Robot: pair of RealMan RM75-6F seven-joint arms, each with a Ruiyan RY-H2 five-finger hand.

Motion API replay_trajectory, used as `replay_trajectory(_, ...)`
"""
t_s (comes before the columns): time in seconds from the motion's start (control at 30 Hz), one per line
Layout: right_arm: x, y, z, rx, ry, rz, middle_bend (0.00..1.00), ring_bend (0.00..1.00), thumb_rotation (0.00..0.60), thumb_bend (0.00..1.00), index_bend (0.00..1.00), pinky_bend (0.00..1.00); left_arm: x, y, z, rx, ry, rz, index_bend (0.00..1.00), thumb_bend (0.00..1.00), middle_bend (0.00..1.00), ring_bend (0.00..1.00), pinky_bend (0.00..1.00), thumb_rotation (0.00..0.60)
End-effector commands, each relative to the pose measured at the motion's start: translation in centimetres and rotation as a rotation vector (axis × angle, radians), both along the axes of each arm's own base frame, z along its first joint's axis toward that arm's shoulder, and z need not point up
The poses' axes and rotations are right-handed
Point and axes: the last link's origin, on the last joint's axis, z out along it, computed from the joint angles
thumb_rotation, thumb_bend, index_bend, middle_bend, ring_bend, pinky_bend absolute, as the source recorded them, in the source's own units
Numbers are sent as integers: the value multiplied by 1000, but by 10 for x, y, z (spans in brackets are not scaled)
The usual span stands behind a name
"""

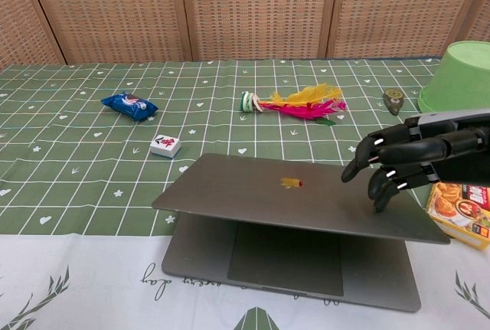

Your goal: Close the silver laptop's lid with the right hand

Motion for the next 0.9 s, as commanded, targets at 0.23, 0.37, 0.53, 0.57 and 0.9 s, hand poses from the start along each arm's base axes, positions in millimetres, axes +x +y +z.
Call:
replay_trajectory(0.23, 1, 7, -21, 52, 19, 14, 415, 454, 458, 287, 485, 407, 0, 0, 0, -1, 0, -1, 0, 0, 0, 0, 0, 600)
replay_trajectory(0.37, 1, 8, -29, 61, 20, 13, 413, 453, 459, 288, 484, 404, 0, 0, 0, 0, -1, 0, 0, 0, 0, 0, 0, 600)
replay_trajectory(0.53, -1, 9, -35, 71, 23, 4, 409, 448, 461, 285, 481, 399, -1, 0, 0, 0, -1, 1, 0, 0, 0, 0, 0, 600)
replay_trajectory(0.57, -1, 10, -36, 73, 23, 4, 409, 448, 461, 284, 481, 399, -1, 0, 0, 0, -1, 1, 0, 0, 0, 0, 0, 600)
replay_trajectory(0.9, -5, 14, -43, 89, 30, -2, 406, 445, 459, 283, 479, 397, 0, 0, 0, -2, 1, 1, 0, 0, 0, 0, 0, 600)
